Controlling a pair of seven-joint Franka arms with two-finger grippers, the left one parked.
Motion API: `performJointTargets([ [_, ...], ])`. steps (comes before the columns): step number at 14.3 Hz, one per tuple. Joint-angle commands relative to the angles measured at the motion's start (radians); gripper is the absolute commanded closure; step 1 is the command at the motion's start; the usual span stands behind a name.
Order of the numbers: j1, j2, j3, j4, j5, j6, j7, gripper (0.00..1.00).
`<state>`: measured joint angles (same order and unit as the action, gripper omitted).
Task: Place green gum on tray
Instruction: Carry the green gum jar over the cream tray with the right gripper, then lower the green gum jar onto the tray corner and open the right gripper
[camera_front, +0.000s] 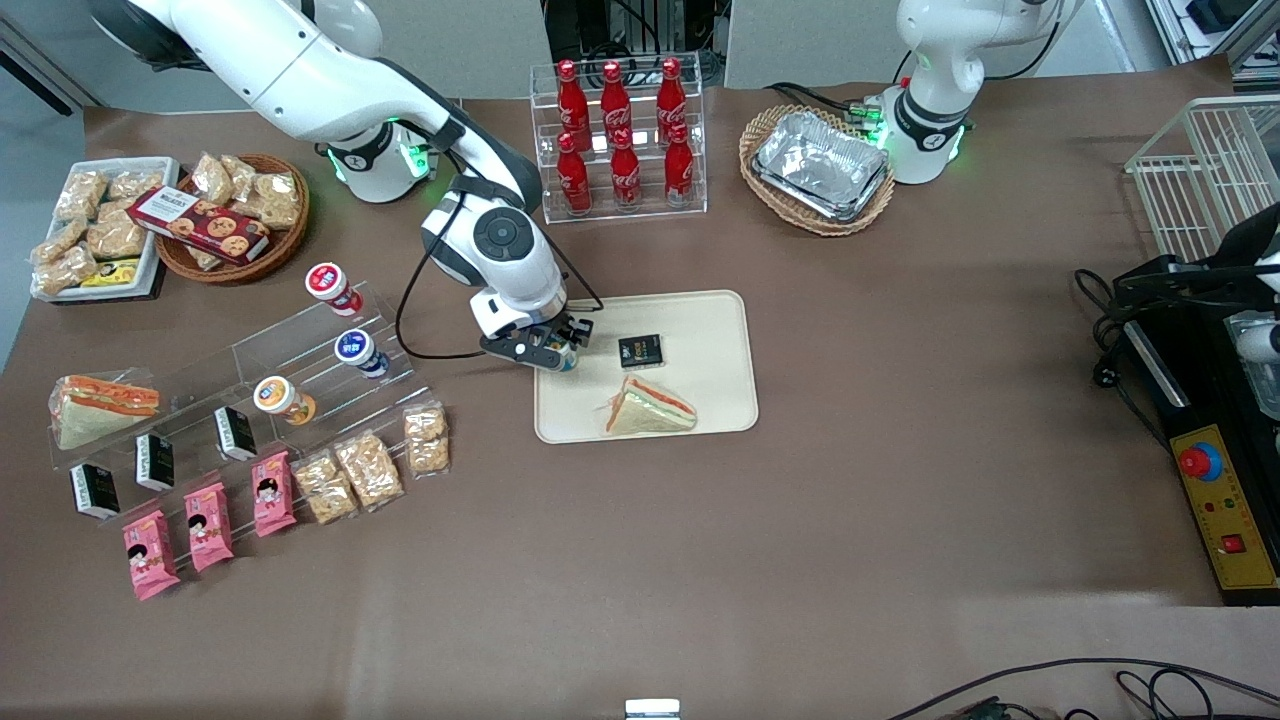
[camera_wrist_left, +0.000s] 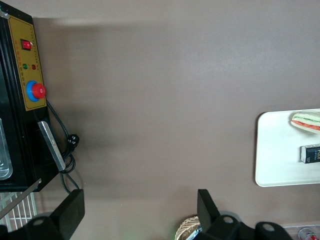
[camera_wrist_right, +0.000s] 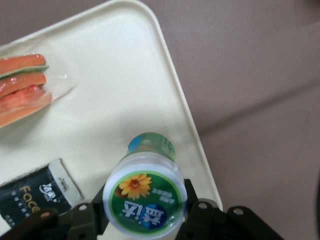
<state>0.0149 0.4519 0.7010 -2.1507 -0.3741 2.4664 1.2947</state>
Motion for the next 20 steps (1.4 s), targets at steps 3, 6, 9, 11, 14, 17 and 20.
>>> performJointTargets([
  [3,0.002,0.021,0.003,-0.017,-0.037,0.046,0.046,1.0],
  [6,0.011,0.024,0.003,-0.018,-0.037,0.048,0.054,1.0],
  [9,0.02,0.043,0.002,-0.017,-0.097,0.055,0.11,1.0],
  [11,0.02,0.059,0.003,-0.017,-0.156,0.055,0.161,1.0],
  [14,0.016,0.064,0.003,-0.017,-0.161,0.058,0.166,0.71],
  [17,0.013,0.065,0.002,-0.017,-0.161,0.059,0.167,0.01],
  [20,0.011,0.065,0.003,-0.017,-0.161,0.059,0.167,0.0],
])
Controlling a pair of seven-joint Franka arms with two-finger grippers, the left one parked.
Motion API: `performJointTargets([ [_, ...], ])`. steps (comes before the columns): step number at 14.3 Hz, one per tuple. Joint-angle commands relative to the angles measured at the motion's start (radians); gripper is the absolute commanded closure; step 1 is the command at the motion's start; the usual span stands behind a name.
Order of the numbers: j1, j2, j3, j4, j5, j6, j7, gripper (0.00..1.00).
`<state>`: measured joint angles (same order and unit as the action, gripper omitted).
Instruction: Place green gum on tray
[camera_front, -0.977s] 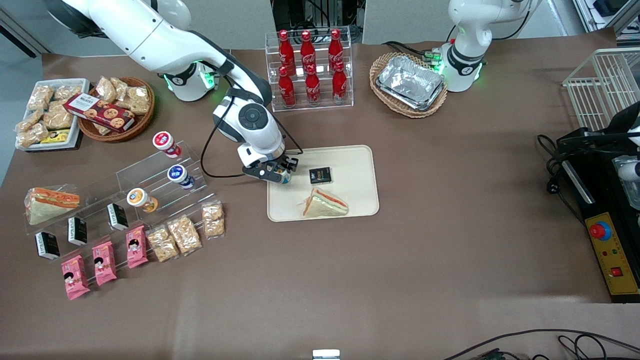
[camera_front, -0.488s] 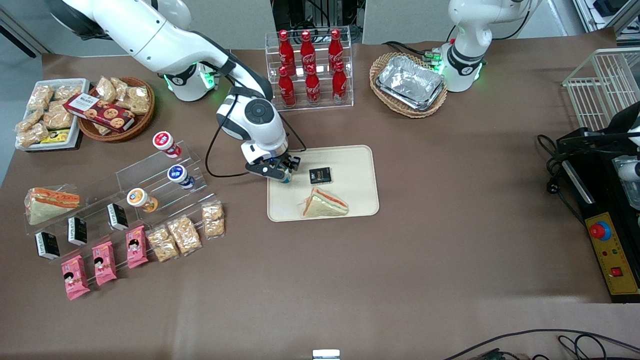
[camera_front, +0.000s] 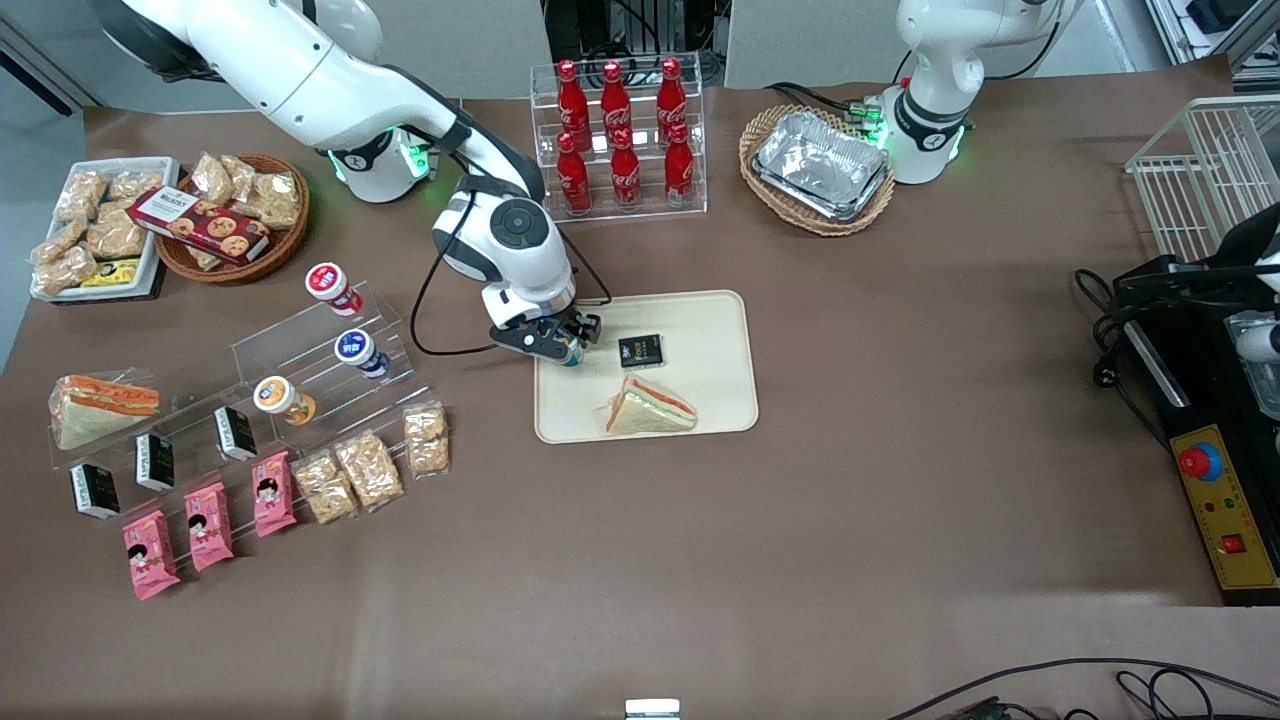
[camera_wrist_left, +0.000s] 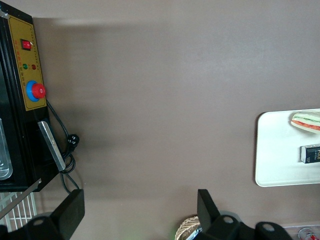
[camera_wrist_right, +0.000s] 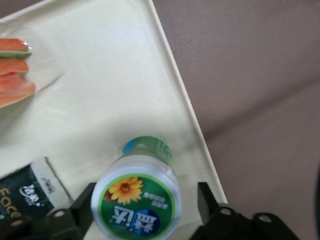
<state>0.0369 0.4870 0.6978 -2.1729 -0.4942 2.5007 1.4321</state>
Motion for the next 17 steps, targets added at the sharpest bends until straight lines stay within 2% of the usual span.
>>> performJointTargets([
  [1,-0.011,0.03,0.005,0.005,-0.041,0.024,0.03,0.0],
  [7,-0.014,0.022,0.006,0.005,-0.041,0.024,0.031,0.0],
  [10,-0.037,-0.033,0.011,0.007,-0.038,0.011,0.021,0.0],
  [13,-0.042,-0.115,0.028,0.011,-0.015,-0.089,0.004,0.0],
  [14,-0.042,-0.155,0.029,0.018,0.021,-0.115,-0.01,0.0],
  [15,-0.042,-0.197,0.029,0.028,0.096,-0.147,-0.063,0.0],
  [17,-0.052,-0.27,0.025,0.076,0.286,-0.253,-0.236,0.0],
])
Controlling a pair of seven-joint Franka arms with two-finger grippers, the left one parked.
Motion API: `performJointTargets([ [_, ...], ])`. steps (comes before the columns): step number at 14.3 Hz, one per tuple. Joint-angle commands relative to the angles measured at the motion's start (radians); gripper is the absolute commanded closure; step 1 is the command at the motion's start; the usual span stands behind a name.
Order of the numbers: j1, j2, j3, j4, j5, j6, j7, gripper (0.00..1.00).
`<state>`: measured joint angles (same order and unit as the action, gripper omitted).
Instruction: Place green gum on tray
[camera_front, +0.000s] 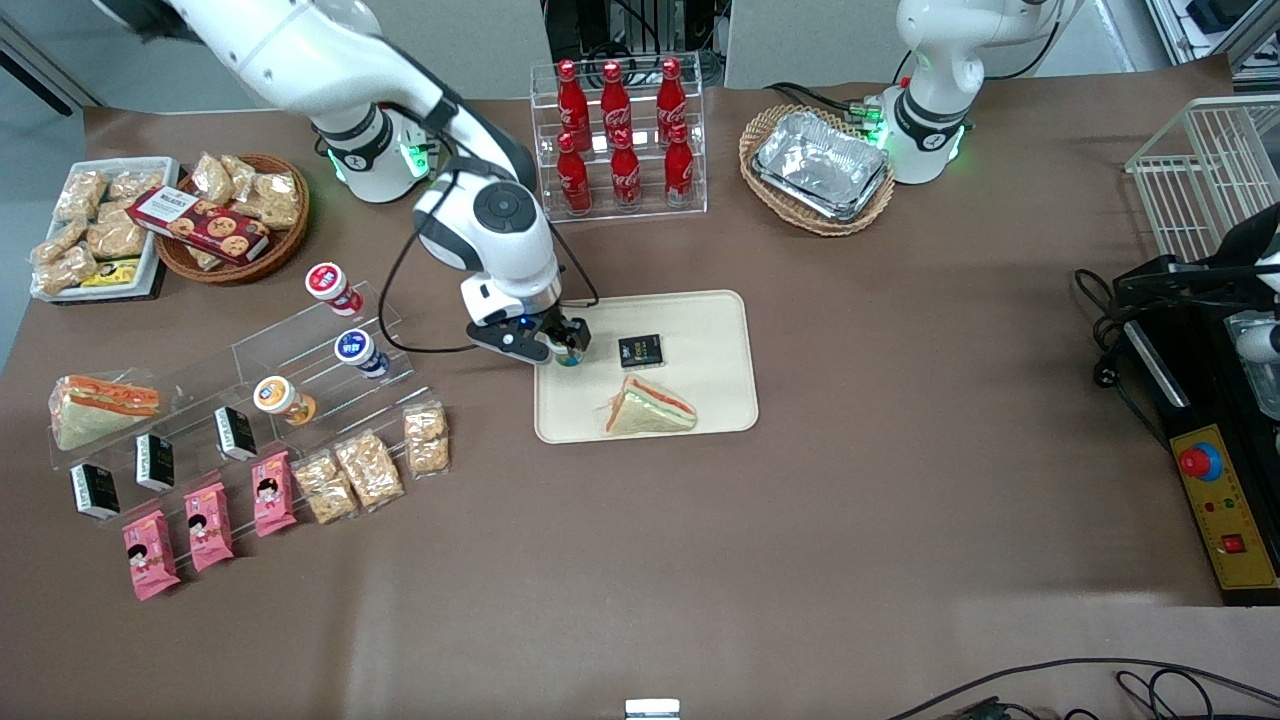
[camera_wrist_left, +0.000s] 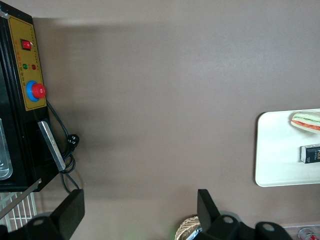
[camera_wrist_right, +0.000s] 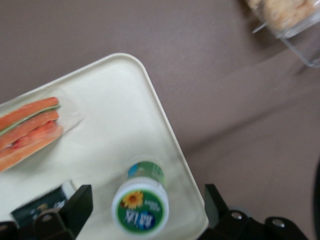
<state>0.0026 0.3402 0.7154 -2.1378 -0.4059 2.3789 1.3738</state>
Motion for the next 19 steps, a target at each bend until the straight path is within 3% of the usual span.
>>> performJointTargets([
  [1,-0.032,-0.156,0.006,0.071,0.272,-0.188,-0.253,0.0],
  [4,-0.088,-0.22,-0.013,0.186,0.344,-0.396,-0.419,0.0],
  [8,-0.092,-0.277,-0.19,0.349,0.416,-0.667,-0.701,0.0],
  [14,-0.09,-0.352,-0.491,0.348,0.421,-0.687,-1.166,0.0],
  [19,-0.09,-0.375,-0.671,0.357,0.407,-0.721,-1.338,0.0],
])
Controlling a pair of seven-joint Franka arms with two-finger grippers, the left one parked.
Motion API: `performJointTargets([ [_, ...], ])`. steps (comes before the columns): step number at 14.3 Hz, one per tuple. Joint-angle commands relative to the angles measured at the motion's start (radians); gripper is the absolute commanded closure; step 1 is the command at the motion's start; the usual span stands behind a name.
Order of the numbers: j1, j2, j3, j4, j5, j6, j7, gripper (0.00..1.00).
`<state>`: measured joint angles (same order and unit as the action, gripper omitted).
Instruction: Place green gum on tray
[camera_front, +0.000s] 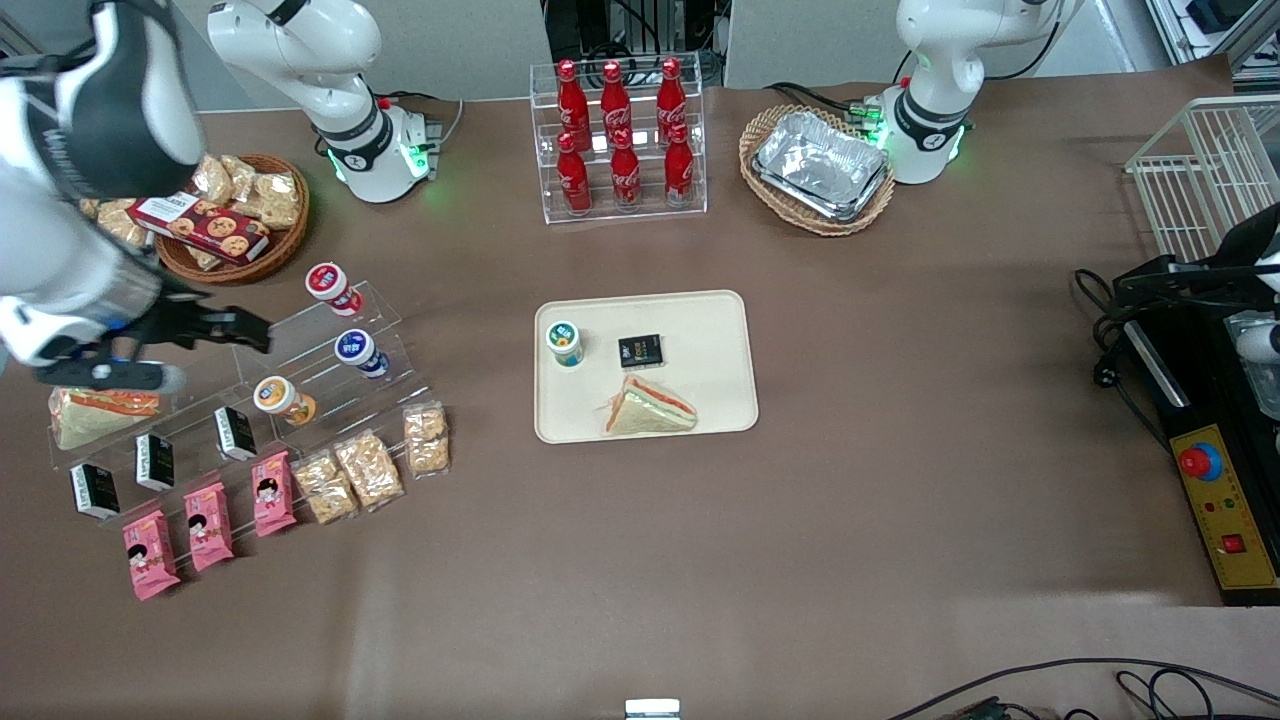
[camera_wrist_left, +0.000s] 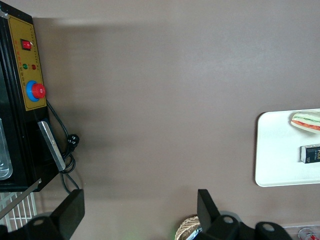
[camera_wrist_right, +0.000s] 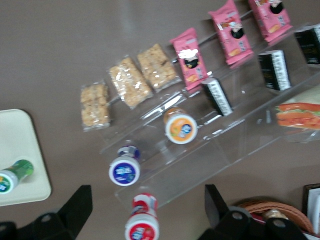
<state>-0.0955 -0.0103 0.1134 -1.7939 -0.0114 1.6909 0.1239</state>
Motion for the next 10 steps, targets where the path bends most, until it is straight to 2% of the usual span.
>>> performJointTargets([
  [1,0.008,-0.033,-0.095,0.016,0.015,-0.034,-0.117,0.0],
  [4,0.008,-0.054,-0.139,0.018,0.021,-0.036,-0.125,0.0],
  [10,0.008,-0.091,-0.15,0.018,0.024,-0.076,-0.125,0.0],
])
